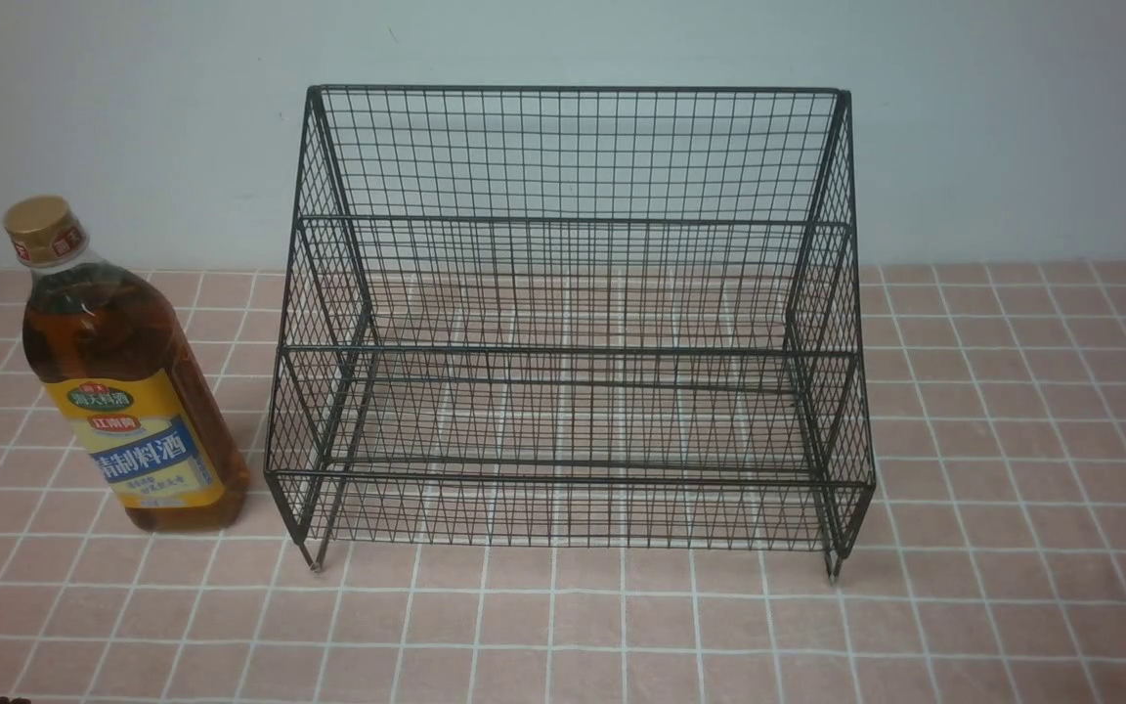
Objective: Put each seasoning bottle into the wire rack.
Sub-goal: Use the left arm to grab the condiment bottle closest to it
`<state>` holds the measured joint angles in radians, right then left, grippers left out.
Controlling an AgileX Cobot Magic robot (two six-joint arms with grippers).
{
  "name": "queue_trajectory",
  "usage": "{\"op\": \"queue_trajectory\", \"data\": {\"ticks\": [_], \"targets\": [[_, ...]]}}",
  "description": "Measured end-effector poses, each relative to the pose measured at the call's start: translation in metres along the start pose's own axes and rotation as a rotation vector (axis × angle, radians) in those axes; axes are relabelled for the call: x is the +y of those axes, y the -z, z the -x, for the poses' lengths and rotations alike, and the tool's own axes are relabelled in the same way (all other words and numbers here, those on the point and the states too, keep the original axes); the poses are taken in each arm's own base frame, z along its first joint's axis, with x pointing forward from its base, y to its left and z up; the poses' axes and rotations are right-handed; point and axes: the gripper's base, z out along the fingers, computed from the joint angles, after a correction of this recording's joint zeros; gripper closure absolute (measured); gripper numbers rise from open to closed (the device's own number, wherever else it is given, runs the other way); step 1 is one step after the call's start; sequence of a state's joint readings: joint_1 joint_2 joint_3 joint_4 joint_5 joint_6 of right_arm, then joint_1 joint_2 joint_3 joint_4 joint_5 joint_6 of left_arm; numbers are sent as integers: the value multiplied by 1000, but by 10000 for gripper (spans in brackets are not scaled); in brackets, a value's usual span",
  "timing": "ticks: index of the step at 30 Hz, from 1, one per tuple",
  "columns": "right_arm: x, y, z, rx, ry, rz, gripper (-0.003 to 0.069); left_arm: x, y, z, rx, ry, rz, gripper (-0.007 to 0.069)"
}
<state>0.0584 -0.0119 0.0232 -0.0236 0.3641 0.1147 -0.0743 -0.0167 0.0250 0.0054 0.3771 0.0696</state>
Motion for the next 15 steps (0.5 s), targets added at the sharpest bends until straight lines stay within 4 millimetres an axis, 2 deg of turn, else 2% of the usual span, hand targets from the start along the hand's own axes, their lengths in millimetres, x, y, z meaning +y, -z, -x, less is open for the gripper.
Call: {"op": "queue_trajectory", "data": {"ticks": [4,7,15], "targets": [[0,0,0,0,0,0,671,-1,0,5,-69,116,-19,631],[0,0,0,0,0,0,671,-1,2,20,-230,242,-33,631],[0,0,0,0,0,0,671,7,14,48,-577,288,-8,631]]}}
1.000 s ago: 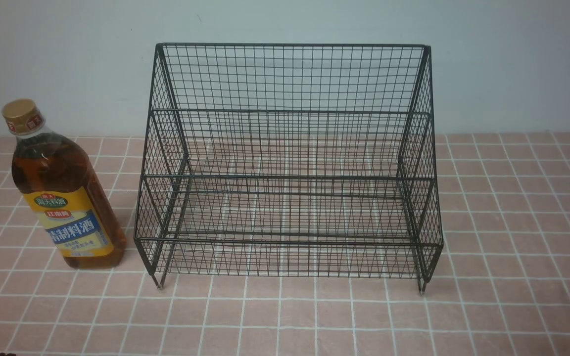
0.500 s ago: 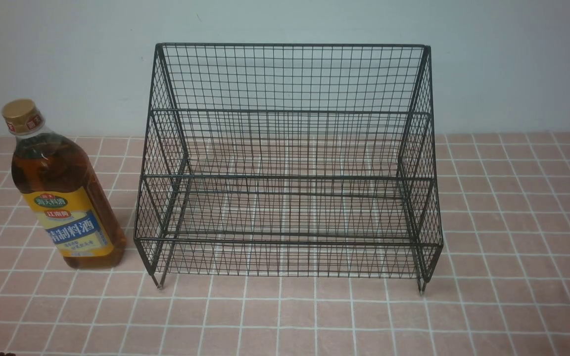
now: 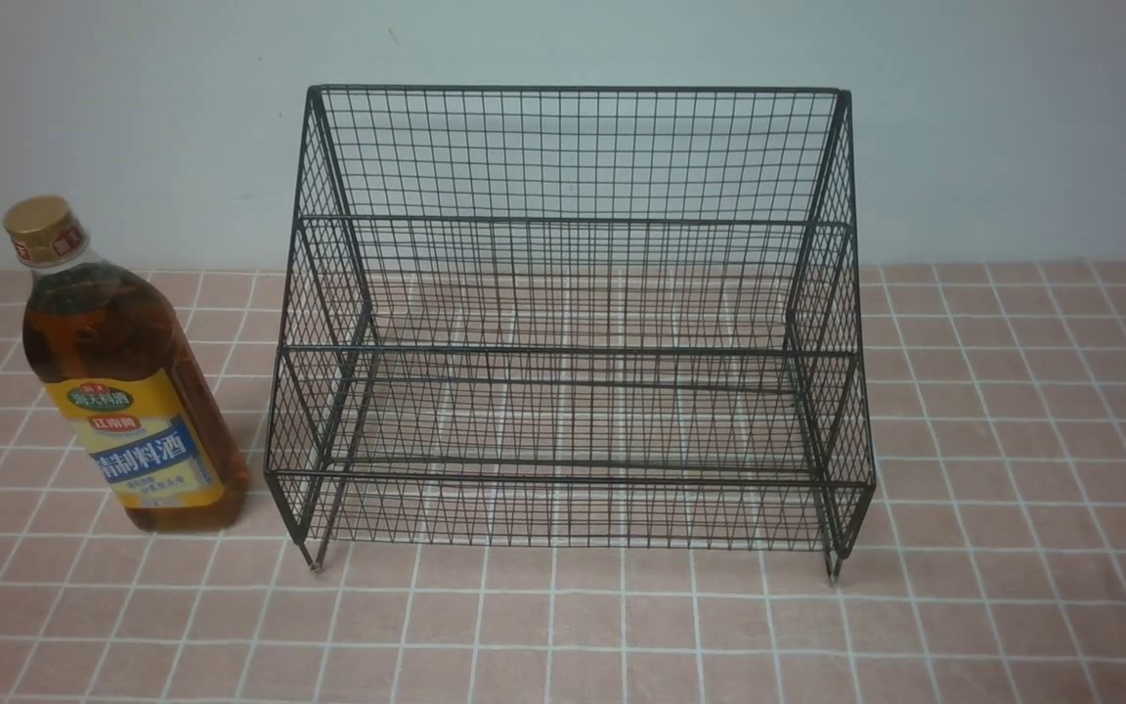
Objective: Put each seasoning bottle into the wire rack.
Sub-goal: Use the left arm to grab the condiment bottle closest to it
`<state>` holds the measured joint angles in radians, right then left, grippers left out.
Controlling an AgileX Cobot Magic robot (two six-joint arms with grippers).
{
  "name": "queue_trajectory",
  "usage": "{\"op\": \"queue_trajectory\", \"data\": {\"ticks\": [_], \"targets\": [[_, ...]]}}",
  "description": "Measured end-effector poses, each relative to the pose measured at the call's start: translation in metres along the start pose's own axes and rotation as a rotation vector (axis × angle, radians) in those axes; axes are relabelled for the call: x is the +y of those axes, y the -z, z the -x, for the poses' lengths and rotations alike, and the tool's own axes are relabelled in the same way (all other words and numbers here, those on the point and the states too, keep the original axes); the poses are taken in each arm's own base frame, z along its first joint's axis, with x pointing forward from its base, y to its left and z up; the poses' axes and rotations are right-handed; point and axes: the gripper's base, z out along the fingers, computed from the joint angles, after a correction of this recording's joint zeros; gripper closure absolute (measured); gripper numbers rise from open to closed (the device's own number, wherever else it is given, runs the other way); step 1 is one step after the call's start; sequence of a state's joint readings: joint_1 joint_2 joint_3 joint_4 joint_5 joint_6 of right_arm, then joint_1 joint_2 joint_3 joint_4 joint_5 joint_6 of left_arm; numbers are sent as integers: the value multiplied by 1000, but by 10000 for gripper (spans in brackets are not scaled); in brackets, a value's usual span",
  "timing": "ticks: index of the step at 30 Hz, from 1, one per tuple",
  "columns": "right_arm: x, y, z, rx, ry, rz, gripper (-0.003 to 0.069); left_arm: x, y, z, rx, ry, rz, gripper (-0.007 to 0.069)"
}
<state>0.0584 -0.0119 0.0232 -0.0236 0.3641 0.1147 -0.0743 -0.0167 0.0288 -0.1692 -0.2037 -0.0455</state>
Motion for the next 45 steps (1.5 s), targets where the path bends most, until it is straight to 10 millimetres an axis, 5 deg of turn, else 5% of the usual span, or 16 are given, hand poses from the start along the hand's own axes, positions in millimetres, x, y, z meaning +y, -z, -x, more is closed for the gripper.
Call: {"op": "queue_trajectory", "data": {"ticks": [6,11,18,23,26,33,45], "targets": [[0,0,0,0,0,0,671,-1,0,17,-186,5,-6,631],[0,0,0,0,0,0,671,1,-16,13,-107,-23,24,631],[0,0,0,0,0,0,671,-6,-73,27,54,-83,39,605],[0,0,0,0,0,0,671,-7,-111,30,110,-92,49,503],[0,0,0,0,0,0,671,-8,-134,29,146,-96,54,348],[0,0,0,0,0,0,671,-8,-170,27,181,-82,75,123],[0,0,0,0,0,0,671,-1,-205,17,229,-109,144,95]]}}
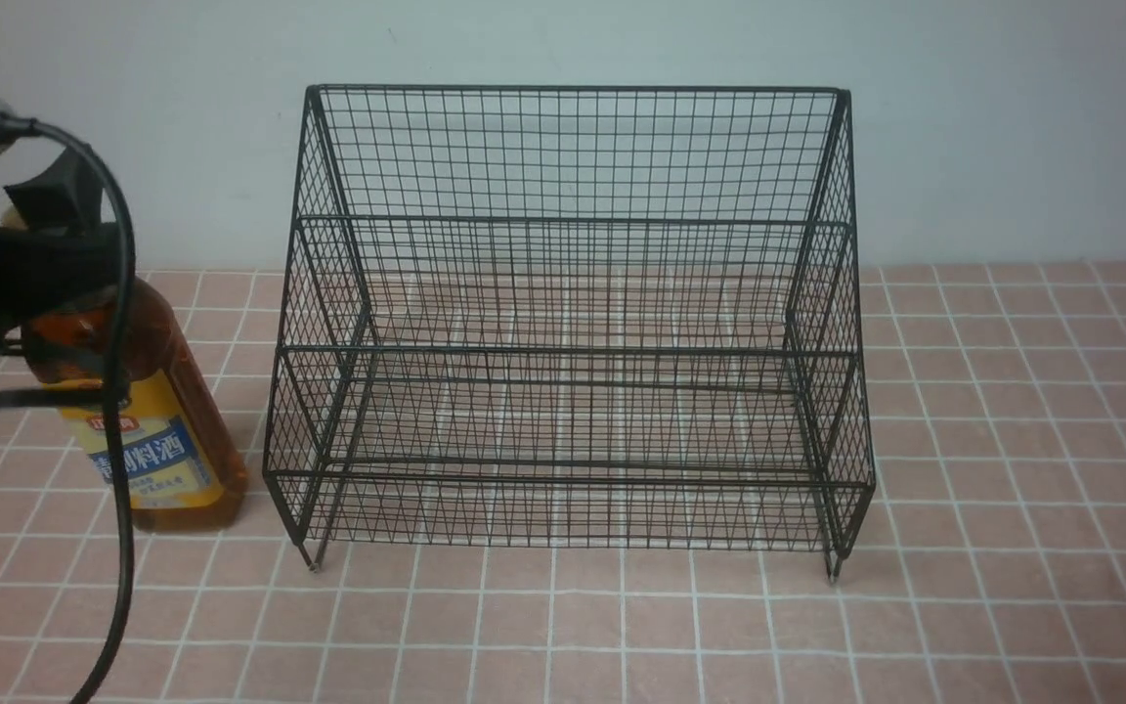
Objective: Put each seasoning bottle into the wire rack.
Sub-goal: Use the left arm to grab the condiment bottle closest to it
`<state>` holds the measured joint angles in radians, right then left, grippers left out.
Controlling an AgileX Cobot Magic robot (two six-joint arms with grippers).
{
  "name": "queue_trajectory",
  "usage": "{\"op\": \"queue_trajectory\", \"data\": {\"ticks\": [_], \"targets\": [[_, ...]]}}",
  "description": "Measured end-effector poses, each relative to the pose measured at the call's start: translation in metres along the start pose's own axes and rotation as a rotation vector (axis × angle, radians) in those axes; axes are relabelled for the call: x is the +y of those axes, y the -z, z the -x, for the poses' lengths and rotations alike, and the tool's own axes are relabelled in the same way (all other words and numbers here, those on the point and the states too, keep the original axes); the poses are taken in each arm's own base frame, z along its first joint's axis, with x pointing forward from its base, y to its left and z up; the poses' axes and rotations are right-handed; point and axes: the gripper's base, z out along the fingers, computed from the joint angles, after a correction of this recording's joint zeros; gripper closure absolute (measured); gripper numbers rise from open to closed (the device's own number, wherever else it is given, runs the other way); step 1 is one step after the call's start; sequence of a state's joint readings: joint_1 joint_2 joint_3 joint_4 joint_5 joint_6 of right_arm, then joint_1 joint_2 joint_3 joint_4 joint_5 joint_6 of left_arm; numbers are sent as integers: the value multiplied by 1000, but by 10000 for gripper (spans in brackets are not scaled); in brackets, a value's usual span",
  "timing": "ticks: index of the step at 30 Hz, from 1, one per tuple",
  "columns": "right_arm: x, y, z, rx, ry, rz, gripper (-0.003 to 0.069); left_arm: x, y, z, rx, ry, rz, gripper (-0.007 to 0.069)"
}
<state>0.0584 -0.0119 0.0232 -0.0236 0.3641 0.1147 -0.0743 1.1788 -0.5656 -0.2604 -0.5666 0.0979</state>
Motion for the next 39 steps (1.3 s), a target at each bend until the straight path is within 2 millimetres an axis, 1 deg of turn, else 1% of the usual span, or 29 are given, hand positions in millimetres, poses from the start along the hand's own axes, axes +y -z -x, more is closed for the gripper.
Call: {"op": "queue_trajectory", "data": {"ticks": [6,11,14,20,29,32,33,35,36,39], "targets": [[0,0,0,0,0,0,671,3,-8,-2,17,-33,34,95],[0,0,0,0,0,0,671,11,-13,-7,38,-49,69,95],[0,0,0,0,0,0,671,14,-17,-14,67,-43,82,95],[0,0,0,0,0,0,671,14,-22,-25,124,-9,76,95],[0,0,0,0,0,0,671,15,-30,-41,182,-7,85,98],[0,0,0,0,0,0,671,15,-31,-44,192,-6,84,153],[0,0,0,0,0,0,671,15,-32,-43,190,-16,77,219],[0,0,0,0,0,0,671,14,-33,-41,170,-35,65,304],[0,0,0,0,0,0,671,13,-33,-41,167,-47,57,319],[0,0,0,0,0,0,671,12,-33,-41,164,-61,43,314]]}}
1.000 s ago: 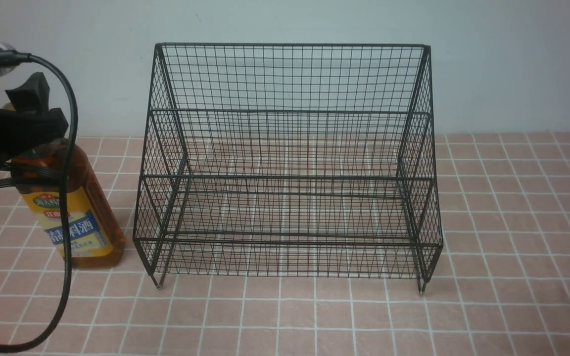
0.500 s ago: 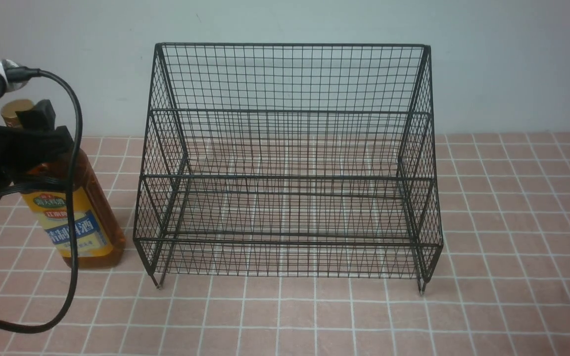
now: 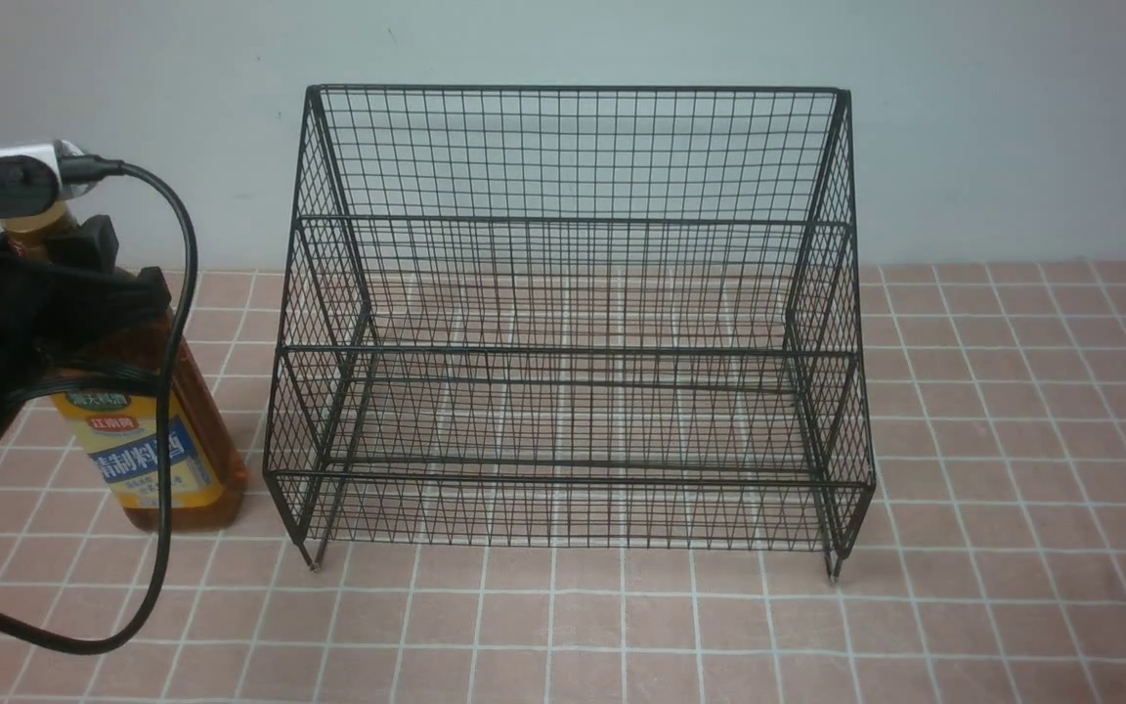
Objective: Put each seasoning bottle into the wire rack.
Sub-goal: Use the left arm to grab the condiment bottle closest to it, then use the left arm to put the condiment bottle back on the shelf
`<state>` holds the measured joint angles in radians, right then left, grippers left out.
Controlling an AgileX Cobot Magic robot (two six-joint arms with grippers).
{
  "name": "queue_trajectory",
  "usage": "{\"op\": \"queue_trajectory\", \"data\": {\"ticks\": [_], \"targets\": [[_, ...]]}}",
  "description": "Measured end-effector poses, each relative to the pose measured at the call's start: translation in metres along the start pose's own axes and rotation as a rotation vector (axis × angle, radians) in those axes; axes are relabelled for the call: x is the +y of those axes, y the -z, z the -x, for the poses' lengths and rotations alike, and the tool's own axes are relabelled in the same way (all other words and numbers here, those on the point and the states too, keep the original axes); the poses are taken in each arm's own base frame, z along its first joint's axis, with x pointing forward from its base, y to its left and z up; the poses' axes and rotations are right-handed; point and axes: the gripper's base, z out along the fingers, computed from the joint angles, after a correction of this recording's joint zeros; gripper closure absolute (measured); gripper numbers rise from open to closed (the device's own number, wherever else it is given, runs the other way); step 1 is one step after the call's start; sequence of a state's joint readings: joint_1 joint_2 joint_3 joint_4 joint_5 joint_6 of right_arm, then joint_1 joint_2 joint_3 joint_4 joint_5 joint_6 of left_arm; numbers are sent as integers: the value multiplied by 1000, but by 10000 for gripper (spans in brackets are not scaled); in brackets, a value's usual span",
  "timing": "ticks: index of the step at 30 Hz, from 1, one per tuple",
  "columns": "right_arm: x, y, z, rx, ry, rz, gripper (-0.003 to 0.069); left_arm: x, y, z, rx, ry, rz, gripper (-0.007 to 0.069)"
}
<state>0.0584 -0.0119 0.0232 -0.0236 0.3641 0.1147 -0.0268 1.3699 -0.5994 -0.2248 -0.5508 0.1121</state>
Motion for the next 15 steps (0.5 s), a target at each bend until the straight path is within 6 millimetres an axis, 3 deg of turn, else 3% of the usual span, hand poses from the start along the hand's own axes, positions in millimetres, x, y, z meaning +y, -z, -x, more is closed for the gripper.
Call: {"op": "queue_trajectory", "data": {"ticks": [6,11,13,14,15], "targets": [[0,0,0,0,0,0,671,-2,9,6,14,-21,-26,314],[0,0,0,0,0,0,671,-5,20,27,55,-25,-55,314],[0,0,0,0,0,0,671,-9,26,60,33,-25,-78,314],[0,0,0,0,0,0,671,-9,27,62,30,-25,-80,314],[0,0,0,0,0,0,671,-11,32,85,-9,-23,-91,314]]}}
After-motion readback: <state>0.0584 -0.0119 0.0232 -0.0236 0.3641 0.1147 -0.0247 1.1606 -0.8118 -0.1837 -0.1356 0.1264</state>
